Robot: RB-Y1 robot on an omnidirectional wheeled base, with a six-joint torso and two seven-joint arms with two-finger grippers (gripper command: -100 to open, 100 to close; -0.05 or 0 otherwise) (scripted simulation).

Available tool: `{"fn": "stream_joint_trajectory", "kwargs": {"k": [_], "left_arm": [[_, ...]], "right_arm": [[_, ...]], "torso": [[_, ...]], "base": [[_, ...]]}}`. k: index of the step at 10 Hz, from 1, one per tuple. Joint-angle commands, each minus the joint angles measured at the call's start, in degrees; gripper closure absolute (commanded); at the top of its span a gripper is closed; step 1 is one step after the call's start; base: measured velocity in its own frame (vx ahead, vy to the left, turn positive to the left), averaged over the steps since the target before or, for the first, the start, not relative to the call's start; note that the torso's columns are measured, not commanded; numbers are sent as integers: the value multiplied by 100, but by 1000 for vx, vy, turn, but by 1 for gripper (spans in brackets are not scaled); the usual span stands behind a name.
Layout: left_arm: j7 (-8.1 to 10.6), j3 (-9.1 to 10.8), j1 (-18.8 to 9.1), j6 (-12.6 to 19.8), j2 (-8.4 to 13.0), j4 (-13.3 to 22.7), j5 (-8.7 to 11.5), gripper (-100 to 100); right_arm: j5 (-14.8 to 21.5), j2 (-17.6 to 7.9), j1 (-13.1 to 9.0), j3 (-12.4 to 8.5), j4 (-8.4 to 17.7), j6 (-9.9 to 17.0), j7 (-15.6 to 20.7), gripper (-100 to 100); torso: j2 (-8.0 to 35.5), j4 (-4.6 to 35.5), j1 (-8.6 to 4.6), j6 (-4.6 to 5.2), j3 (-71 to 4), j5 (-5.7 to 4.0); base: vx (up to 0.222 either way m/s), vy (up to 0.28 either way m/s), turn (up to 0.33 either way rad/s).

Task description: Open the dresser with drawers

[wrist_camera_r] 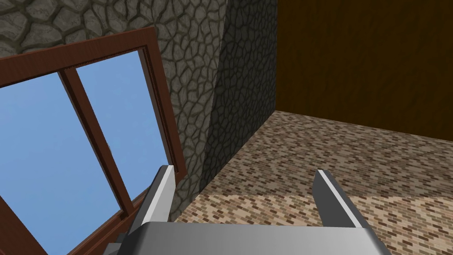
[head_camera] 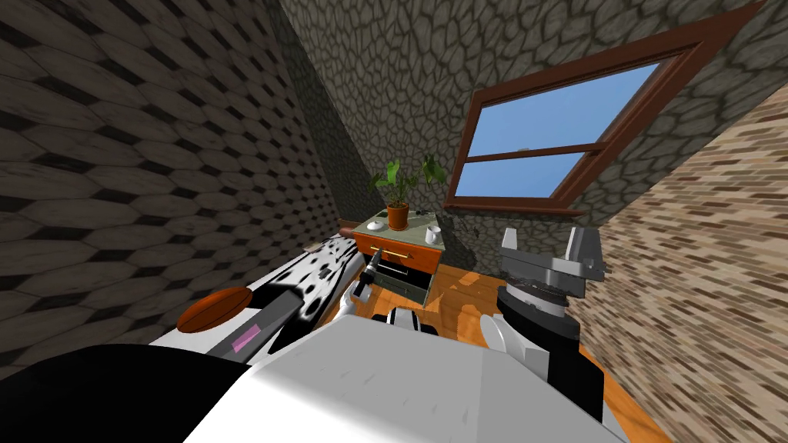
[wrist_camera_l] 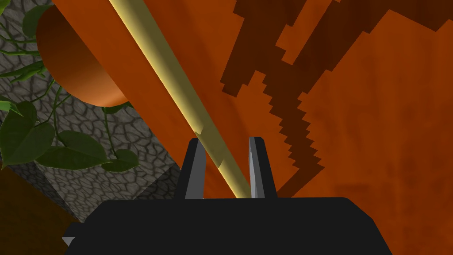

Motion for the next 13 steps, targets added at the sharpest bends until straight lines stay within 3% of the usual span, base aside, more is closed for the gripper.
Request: {"fn": "stream_joint_trajectory", "kwargs": {"k": [1,2,3,4,6,7,8,9,11,12,13], "left_arm": [[3,106,-199,-23,51,403,12,100],[15,337,-482,-105,36,583,-65,100],[15,359,-602,-105,36,892,-65,100],[27,570,-871,-187,21,1064,-142,100],[27,611,-1006,-187,21,1381,-142,100],[39,845,-1328,-269,6,1611,-218,100],[39,864,-1409,-269,6,1870,-218,100],[51,1092,-1684,-350,-9,2093,-295,100],[51,1117,-1812,-350,-9,2359,-295,100],[63,1365,-2096,-432,-24,2592,-372,100],[63,1370,-2215,-432,-24,2848,-372,100]], "right_arm": [[0,0,0,0,0,0,0,0],[0,0,1,0,0,0,0,0],[0,0,0,0,0,0,0,0],[0,0,0,0,0,0,0,0],[0,0,0,0,0,0,0,0],[0,0,0,0,0,0,0,0],[0,0,0,0,0,0,0,0],[0,0,0,0,0,0,0,0],[0,0,0,0,0,0,0,0],[0,0,1,0,0,0,0,0],[0,0,0,0,0,0,0,0]], "torso": [[-13,-2,-1,-8,-6,-2],[-32,-17,2,-9,-18,2],[-21,-10,19,-11,-13,4],[-9,-18,17,-15,-4,9],[8,9,4,-10,6,-2],[-18,-7,3,-20,-9,0],[-13,-4,0,-7,-10,-1],[-13,-13,-1,-5,-7,4],[0,4,-13,-4,0,-3],[-14,-3,-20,-2,-7,-5],[-2,1,-21,11,-3,-3]], "base": [[-9,-5,3],[-86,17,-95],[-106,10,-70],[-159,3,-80],[-100,15,-30],[-110,-6,-83],[-104,11,-55],[-139,29,-110],[-90,-8,-15],[-107,-5,-79],[-111,10,-43]]}}
